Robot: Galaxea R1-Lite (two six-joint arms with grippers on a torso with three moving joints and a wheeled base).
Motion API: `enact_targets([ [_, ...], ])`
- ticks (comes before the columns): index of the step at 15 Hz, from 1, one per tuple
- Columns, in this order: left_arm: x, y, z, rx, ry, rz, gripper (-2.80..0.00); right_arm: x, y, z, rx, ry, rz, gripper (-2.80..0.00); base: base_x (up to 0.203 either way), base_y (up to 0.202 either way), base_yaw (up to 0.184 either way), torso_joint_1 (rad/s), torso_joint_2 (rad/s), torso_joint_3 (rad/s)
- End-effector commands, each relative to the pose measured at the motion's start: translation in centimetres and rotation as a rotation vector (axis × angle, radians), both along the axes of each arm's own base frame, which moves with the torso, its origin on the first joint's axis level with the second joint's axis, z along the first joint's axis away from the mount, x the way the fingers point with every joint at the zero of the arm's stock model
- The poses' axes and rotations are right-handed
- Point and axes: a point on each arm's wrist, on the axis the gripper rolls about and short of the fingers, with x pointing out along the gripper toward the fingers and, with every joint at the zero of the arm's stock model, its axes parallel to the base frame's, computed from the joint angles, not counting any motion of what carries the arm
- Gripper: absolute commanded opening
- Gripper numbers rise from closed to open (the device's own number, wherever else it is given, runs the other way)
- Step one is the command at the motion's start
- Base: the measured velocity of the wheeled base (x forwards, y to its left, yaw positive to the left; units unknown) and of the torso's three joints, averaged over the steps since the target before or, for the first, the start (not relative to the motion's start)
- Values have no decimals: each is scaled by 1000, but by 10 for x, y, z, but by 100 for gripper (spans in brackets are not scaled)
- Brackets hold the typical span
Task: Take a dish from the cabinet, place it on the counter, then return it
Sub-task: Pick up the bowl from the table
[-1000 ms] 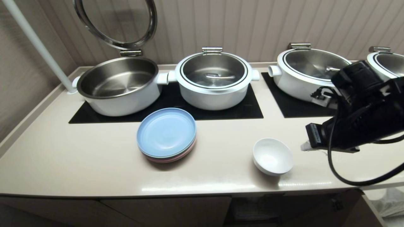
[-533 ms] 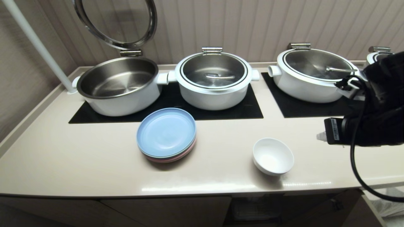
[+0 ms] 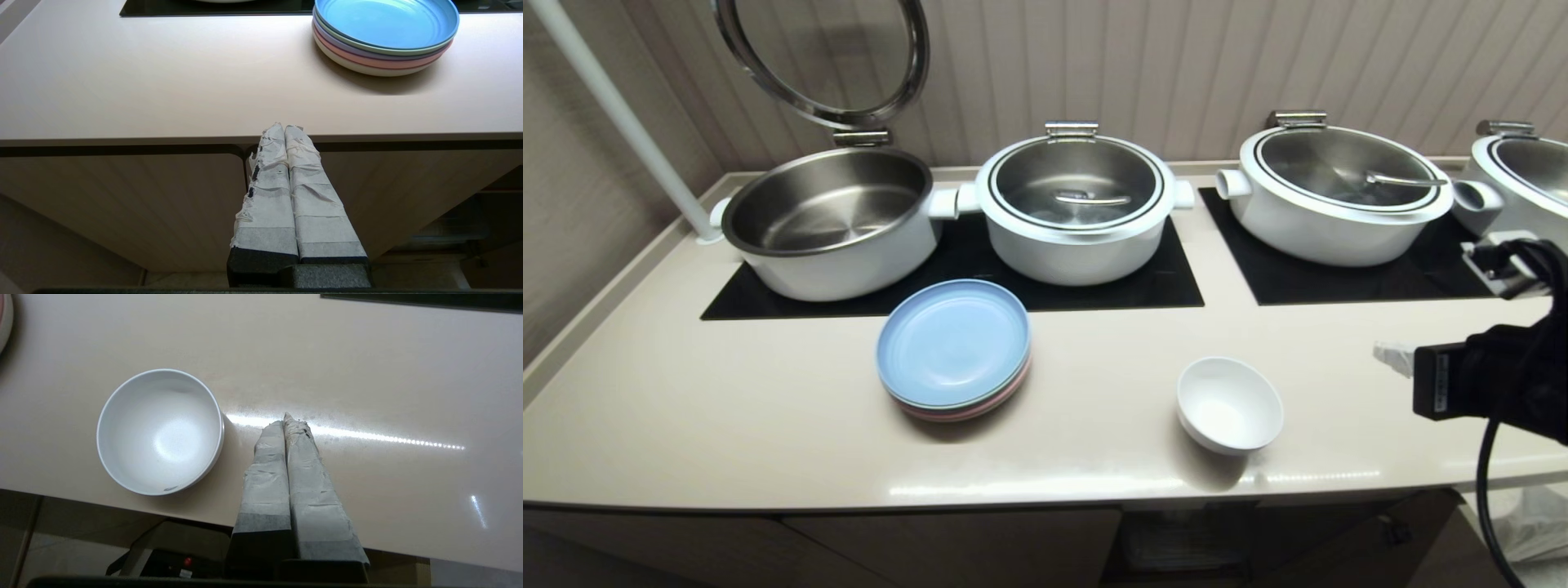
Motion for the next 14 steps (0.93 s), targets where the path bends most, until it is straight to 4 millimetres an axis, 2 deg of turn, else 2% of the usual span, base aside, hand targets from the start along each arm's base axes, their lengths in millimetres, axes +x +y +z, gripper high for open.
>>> enact_targets([
  [1, 0, 0, 0, 0, 0, 0, -280, -27, -15, -5, 33, -139, -1, -280, 0, 0, 0, 0, 0, 0],
  [5, 0, 0, 0, 0, 0, 1, -280, -68, -31, -17, 72, -252, 27, -280, 0, 0, 0, 0, 0, 0],
  [14, 0, 0, 0, 0, 0, -1, -280, -158, -39, -89, 66, -296, -43, -280, 0, 0, 0, 0, 0, 0],
])
